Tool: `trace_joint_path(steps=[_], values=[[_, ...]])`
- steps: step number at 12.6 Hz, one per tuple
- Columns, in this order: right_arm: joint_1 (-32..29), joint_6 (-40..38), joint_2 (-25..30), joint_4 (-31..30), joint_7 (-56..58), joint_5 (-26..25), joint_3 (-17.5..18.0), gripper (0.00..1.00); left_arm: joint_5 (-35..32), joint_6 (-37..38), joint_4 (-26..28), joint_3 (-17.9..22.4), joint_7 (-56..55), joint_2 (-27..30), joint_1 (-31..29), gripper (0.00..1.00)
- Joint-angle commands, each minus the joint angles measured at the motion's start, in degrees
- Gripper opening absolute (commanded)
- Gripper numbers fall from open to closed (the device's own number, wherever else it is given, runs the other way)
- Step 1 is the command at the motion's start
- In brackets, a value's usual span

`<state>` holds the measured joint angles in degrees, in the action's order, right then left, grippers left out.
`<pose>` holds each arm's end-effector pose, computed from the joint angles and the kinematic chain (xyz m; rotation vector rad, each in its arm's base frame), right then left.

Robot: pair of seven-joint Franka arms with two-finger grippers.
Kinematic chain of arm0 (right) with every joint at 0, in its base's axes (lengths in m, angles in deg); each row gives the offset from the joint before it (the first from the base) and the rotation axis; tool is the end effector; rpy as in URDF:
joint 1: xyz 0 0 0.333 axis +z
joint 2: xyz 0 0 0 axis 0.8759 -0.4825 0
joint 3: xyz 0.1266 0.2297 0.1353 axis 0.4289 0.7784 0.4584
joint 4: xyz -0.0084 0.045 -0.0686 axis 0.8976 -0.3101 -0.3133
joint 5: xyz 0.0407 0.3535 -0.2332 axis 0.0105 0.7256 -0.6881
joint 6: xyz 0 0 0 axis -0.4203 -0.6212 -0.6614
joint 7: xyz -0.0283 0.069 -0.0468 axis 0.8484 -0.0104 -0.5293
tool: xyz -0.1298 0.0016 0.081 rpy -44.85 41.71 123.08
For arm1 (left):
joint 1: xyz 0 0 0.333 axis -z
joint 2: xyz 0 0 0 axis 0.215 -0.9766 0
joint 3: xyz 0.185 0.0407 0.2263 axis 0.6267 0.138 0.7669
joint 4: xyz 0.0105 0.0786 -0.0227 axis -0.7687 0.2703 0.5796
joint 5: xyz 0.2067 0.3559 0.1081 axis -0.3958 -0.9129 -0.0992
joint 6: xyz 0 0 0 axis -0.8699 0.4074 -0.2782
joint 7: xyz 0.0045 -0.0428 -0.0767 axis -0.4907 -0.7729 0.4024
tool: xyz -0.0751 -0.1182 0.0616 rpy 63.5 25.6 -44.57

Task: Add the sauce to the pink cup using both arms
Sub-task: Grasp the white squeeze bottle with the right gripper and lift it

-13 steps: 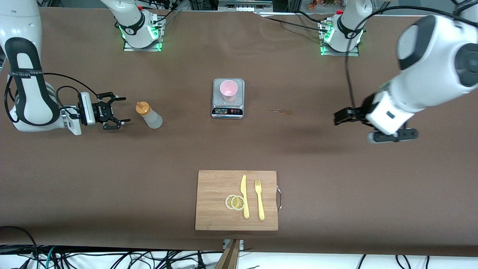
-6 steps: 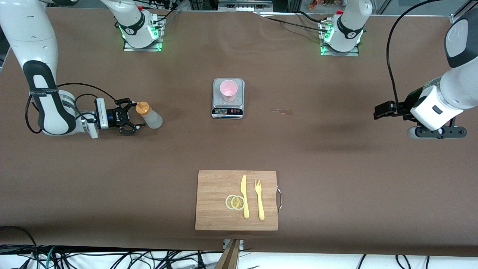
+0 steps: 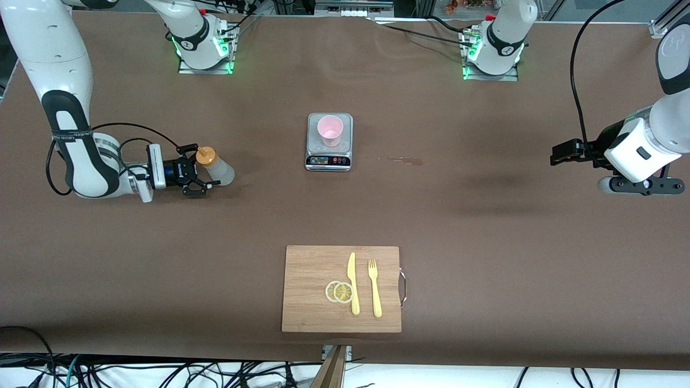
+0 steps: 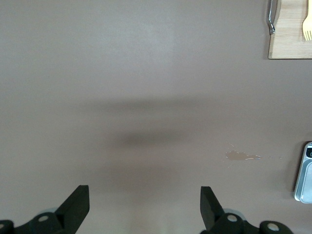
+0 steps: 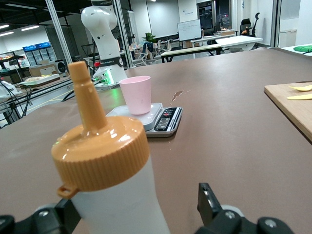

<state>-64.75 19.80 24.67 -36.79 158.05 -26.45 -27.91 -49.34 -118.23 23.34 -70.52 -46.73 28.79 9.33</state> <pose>0.5185 0.0343 0.0772 -1.2802 -1.4357 -0.7650 0.6211 -0.0341 0.4671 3.0736 -0.0039 -0.2767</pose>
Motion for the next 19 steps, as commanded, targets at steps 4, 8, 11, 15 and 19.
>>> trace_joint_path(steps=[4,8,11,15,19], values=[[1.0,-1.6,-2.3,0.6,4.1,3.8,0.2,0.48,-1.1,2.1,-0.1,-0.8,1.4,0.2,-0.1,1.00],[1.0,-2.3,-1.0,0.7,3.7,3.9,0.2,0.23,-1.1,2.1,-0.3,-0.8,1.4,0.2,0.0,1.00],[2.8,3.4,8.2,0.3,-7.8,-3.8,0.2,0.22,-0.9,2.0,-0.6,-0.9,1.4,0.2,0.0,1.00],[10.6,11.7,18.4,0.0,-27.8,-13.8,0.0,0.22,0.7,2.0,-1.5,-0.4,1.2,-1.2,-0.7,1.00],[20.4,16.5,26.9,-1.1,-51.8,-25.4,0.0,0.23,0.7,2.1,-3.7,-0.3,0.7,-2.0,-0.8,1.00]])
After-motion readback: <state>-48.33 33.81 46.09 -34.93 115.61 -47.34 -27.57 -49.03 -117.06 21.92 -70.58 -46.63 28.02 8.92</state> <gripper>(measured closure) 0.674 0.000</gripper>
